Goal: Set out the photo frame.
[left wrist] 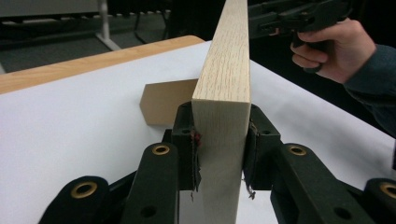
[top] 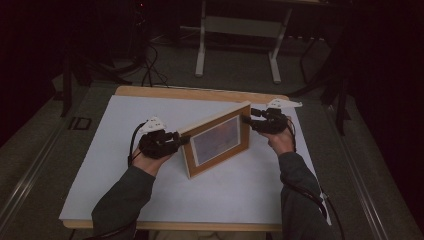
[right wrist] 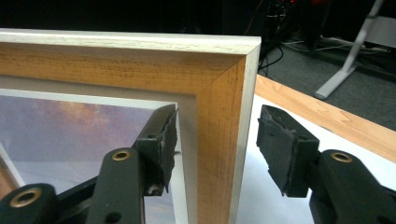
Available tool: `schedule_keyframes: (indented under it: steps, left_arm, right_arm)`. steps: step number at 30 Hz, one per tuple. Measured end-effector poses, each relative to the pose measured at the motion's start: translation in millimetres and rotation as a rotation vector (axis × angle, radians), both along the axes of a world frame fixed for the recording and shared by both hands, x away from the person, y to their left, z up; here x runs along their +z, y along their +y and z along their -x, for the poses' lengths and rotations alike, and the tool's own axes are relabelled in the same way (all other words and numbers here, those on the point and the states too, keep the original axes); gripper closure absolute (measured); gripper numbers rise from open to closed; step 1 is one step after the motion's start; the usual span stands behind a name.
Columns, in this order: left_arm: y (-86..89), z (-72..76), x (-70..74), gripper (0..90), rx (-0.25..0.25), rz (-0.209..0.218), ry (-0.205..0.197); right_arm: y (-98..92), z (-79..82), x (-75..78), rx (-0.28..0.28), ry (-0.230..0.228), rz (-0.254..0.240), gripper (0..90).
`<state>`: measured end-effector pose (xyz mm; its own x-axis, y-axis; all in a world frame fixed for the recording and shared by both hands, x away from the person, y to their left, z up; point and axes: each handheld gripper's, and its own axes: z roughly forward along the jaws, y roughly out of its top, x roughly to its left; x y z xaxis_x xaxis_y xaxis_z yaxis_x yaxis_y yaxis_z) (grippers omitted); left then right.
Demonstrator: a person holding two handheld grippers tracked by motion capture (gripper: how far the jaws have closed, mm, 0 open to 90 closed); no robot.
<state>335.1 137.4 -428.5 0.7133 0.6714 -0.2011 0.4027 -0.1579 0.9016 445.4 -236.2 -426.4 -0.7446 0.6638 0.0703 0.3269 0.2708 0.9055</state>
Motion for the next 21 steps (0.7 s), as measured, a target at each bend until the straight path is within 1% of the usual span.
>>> schedule_keyframes:
  steps: [4,6,8,12,14,17,21]
  left_arm:
    - [3.0,-4.6,0.1,71.9,-0.022,0.006,0.013]
    - [4.2,-6.8,0.1,71.9,-0.034,0.010,0.016]
    - [4.7,-8.4,0.7,72.0,-0.040,0.007,0.021]
    - [4.9,-10.4,2.2,72.1,-0.056,-0.006,0.015]
    - [5.1,-11.3,2.7,72.3,-0.066,-0.008,0.015]
    - [5.8,-13.0,3.2,72.3,-0.078,-0.012,0.020]
    - [7.1,-15.3,2.6,72.2,-0.081,-0.005,0.025]
  right_arm:
    - [-2.2,-4.5,0.1,0.031,0.016,-0.013,43.8]
    - [-3.5,-7.5,-0.3,0.057,0.020,-0.018,42.9]
    - [-4.3,-10.7,-0.5,0.078,0.026,-0.036,40.1]
    - [-2.5,-16.0,-1.9,0.094,0.033,-0.031,37.7]
    - [-1.1,-18.6,-3.0,0.112,0.044,-0.030,35.3]
    - [0.9,-21.4,-3.6,0.127,0.046,-0.029,31.6]
    - [1.6,-23.5,-3.9,0.139,0.060,-0.038,34.2]
